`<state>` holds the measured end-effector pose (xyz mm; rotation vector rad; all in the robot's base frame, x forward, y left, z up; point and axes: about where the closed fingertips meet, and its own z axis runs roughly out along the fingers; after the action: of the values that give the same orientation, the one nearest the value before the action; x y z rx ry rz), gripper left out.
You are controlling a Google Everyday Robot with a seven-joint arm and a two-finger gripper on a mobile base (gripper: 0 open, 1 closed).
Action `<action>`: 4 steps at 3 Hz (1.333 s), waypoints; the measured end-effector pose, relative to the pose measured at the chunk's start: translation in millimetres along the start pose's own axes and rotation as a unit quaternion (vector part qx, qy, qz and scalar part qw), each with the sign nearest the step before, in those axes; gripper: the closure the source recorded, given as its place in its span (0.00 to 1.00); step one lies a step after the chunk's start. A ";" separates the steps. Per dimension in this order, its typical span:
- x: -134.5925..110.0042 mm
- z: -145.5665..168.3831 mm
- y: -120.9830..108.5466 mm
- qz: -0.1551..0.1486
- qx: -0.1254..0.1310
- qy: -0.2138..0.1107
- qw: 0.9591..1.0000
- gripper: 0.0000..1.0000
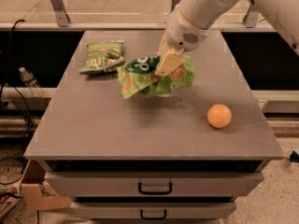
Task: Move green rice chip bag near green jalapeno chip bag
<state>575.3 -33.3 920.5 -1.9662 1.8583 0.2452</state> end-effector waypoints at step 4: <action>11.2 -26.5 -78.2 -0.010 0.089 -0.007 0.996 1.00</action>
Offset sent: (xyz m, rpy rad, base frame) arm 0.0262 -0.0223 0.0257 -0.0058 -0.0804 -0.0506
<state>649.0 -53.2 953.8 -1.8566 1.7858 0.0848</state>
